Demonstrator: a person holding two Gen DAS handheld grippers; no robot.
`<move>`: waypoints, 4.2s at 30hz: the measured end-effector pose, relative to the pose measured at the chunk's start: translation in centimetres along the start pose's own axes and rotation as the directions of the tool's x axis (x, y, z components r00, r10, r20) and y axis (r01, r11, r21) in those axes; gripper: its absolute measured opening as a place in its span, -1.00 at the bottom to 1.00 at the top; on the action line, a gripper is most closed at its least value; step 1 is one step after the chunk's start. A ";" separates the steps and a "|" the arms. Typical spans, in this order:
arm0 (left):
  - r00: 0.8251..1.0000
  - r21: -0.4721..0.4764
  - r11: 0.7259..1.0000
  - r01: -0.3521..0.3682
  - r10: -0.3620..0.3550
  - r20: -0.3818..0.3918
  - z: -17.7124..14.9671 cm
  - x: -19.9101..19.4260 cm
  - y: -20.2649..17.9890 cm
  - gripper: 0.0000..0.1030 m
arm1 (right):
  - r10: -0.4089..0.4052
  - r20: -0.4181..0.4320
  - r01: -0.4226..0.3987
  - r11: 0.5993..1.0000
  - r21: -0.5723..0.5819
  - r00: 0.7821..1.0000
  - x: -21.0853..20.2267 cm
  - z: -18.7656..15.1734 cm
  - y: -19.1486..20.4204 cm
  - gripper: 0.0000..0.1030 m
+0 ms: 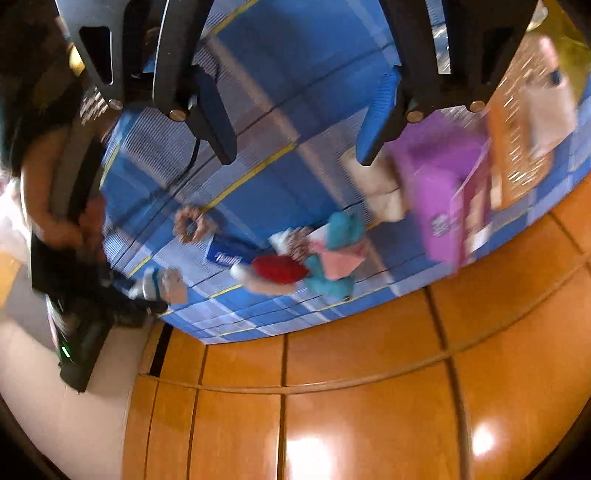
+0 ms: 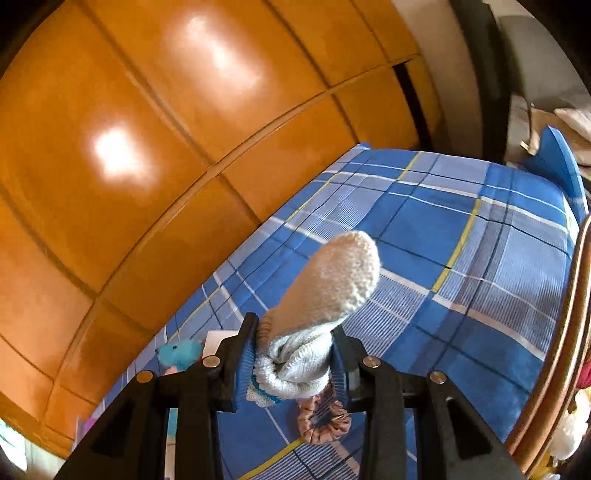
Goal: Organize soft objects
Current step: 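Grasp the white foam block with the left tool while the right tool holds the sock, then carry the foam block into the gold tray beside the wipes and release, then carry the white sock to the gold tray and open the right tool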
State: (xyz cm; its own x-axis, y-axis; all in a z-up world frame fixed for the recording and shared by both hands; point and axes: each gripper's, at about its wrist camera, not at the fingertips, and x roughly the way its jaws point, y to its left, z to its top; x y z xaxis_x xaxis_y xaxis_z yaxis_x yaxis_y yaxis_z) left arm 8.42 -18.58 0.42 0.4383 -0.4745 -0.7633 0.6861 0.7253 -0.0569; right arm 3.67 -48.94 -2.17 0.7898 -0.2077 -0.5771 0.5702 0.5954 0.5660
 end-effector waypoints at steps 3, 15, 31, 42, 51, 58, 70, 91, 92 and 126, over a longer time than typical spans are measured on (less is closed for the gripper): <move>1.000 -0.012 1.000 0.024 -0.024 -0.014 2.7 2.0 -0.9 0.19 | 0.033 -0.007 -0.033 0.999 0.010 0.999 -0.1 0.0 -0.4 -0.32; 0.985 -0.164 0.977 0.133 -0.149 -0.088 12.1 10.9 -2.8 -0.05 | 0.127 -0.065 -0.124 0.991 0.056 0.990 0.6 -0.2 -0.8 -0.30; 0.977 -0.114 0.989 0.093 -0.113 -0.183 12.7 18.5 -4.2 -0.48 | 0.198 -0.085 -0.185 0.971 0.149 0.976 1.2 -0.2 -2.2 -0.30; 0.960 -0.037 0.971 0.234 -0.237 -0.149 3.2 9.6 -3.3 -0.44 | 0.173 -0.105 -0.167 0.984 0.063 0.979 1.4 -0.5 -0.6 -0.30; 0.947 -0.104 0.977 0.187 -0.208 -0.246 -3.3 9.5 -2.0 -0.31 | 0.133 -0.093 -0.133 0.991 -0.001 0.987 1.0 -0.8 0.3 -0.30; 0.933 -0.237 0.953 0.190 -0.250 -0.258 -2.7 12.0 -1.0 0.02 | 0.106 -0.089 -0.110 0.993 -0.037 0.990 0.9 -0.9 0.7 -0.30; 0.989 -0.085 0.990 0.112 -0.119 -0.086 2.1 5.6 -1.8 -0.54 | 0.079 -0.091 -0.087 0.992 -0.093 0.993 1.0 -1.1 1.4 -0.30; 0.912 -0.511 0.804 -0.305 0.401 0.087 2.1 -11.8 26.0 -0.54 | 0.033 -0.092 -0.051 0.976 -0.210 0.995 1.1 -2.0 3.3 -0.30; 0.904 -0.530 0.786 -0.320 0.420 0.077 0.2 -12.6 26.8 -0.54 | 0.030 -0.092 -0.050 0.974 -0.220 0.995 1.1 -2.1 3.4 -0.30; 0.928 -0.672 0.687 -0.276 0.374 0.000 -26.5 -14.6 22.2 0.40 | -0.263 -0.267 0.093 0.852 -0.516 0.927 6.7 -5.2 8.6 -0.31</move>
State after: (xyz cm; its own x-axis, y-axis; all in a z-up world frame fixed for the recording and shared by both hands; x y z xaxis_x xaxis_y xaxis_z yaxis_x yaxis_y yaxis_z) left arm 1.90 17.68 -6.73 0.6630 -0.1694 -0.7292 -0.0405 0.9645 -0.2609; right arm 12.69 -41.18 -4.16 0.5223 -0.1421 -0.8408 0.4422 0.8882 0.1246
